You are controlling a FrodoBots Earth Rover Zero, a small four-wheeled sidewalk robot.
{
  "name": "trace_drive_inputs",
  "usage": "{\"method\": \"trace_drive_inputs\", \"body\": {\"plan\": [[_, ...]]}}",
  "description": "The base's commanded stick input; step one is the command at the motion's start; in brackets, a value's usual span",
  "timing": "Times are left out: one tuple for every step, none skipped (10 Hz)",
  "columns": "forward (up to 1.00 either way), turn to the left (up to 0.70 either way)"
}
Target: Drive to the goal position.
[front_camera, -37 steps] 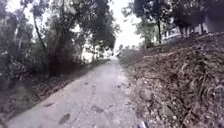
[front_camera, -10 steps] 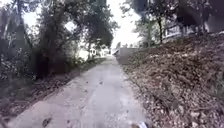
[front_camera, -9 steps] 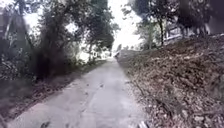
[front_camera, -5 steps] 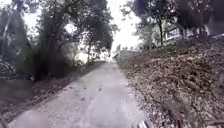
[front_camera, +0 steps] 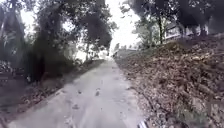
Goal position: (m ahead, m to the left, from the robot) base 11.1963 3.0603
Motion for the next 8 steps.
{"method": "trace_drive_inputs", "body": {"plan": [[0.50, 0.00], [0.50, 0.00], [0.50, 0.00], [0.50, 0.00], [0.50, -0.01], [0.50, -0.35], [0.50, -0.50], [0.50, -0.50]]}}
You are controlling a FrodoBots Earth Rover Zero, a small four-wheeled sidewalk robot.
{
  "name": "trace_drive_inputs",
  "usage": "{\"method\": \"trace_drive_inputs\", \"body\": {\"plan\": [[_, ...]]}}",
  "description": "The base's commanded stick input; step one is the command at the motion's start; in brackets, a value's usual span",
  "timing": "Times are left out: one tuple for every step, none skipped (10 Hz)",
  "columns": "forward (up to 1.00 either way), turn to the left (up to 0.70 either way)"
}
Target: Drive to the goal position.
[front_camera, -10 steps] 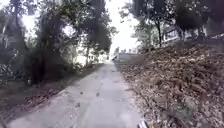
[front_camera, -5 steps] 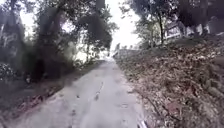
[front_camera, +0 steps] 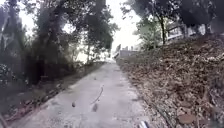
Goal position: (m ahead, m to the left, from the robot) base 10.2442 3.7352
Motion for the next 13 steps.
{"method": "trace_drive_inputs", "body": {"plan": [[0.50, -0.50], [0.50, -0.50], [0.50, -0.47], [0.50, -0.26], [0.50, -0.06], [0.50, 0.00], [0.50, 0.00], [0.50, 0.00], [0.50, 0.00], [0.50, 0.00], [0.50, 0.00], [0.50, 0.00], [0.50, 0.00]]}}
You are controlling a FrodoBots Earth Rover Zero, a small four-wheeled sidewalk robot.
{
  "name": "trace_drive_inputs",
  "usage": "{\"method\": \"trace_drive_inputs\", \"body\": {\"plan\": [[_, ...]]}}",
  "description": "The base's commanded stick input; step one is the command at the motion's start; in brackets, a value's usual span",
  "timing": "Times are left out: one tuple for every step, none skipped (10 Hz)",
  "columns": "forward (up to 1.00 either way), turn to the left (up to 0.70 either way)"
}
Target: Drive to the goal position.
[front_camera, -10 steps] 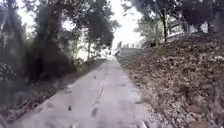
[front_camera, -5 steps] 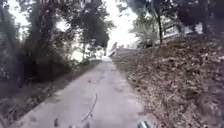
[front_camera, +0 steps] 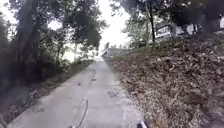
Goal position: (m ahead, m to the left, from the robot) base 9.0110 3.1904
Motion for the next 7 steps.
{"method": "trace_drive_inputs", "body": {"plan": [[0.50, 0.00], [0.50, 0.00], [0.50, 0.00], [0.50, 0.00], [0.50, 0.00], [0.50, 0.00], [0.50, 0.00]]}}
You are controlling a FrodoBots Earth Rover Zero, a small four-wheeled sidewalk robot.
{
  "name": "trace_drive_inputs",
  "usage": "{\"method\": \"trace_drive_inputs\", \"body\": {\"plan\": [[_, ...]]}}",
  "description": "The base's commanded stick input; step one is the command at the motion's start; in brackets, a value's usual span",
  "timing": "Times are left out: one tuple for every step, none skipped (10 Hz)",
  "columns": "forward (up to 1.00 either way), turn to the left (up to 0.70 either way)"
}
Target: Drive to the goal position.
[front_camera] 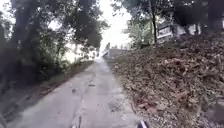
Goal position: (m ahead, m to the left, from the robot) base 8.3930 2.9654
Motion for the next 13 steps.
{"method": "trace_drive_inputs", "body": {"plan": [[0.50, 0.00], [0.50, 0.00], [0.50, 0.00], [0.50, 0.00], [0.50, 0.00], [0.50, 0.00], [0.50, 0.00], [0.50, 0.00], [0.50, 0.00], [0.50, 0.00], [0.50, 0.00], [0.50, 0.00], [0.50, 0.00]]}}
